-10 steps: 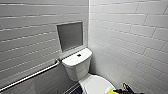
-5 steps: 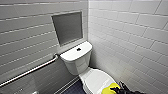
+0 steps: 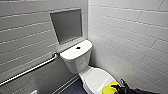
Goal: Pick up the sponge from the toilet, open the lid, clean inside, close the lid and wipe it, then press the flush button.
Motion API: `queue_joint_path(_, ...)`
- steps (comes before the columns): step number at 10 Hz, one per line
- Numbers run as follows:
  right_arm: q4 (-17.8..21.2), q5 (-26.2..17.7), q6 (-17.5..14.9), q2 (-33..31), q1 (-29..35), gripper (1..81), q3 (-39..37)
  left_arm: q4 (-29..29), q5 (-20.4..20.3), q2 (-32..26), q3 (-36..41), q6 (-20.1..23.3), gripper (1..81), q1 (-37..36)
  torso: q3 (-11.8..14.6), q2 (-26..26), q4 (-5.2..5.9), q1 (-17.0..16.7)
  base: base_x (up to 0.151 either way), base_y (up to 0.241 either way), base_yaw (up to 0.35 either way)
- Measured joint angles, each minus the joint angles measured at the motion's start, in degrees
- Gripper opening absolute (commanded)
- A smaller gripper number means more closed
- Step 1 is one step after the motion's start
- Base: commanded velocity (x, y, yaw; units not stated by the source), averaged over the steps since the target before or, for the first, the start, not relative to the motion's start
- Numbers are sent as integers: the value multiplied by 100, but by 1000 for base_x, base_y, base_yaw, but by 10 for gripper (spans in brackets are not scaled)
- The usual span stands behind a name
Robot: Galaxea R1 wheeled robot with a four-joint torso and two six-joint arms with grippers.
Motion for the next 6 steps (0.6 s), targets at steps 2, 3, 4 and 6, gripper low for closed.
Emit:
queue_joint_path(2,13,-11,124,-2,-38,811,44,0,0,33,-65,0,811,-2,0,0,0,0,0,0,0)
queue_joint_path(3,27,-13,173,-2,-107,811,61,0,0,35,-65,2,811,-2,0,0,2,0,0,0,0)
queue_joint_path(4,37,-27,176,-5,-156,811,66,0,0,33,-65,0,811,-2,0,0,0,0,0,0,0)
queue_joint_path(6,39,-35,218,-35,-143,811,83,-2,0,33,-65,0,811,-5,0,0,0,0,0,0,0)
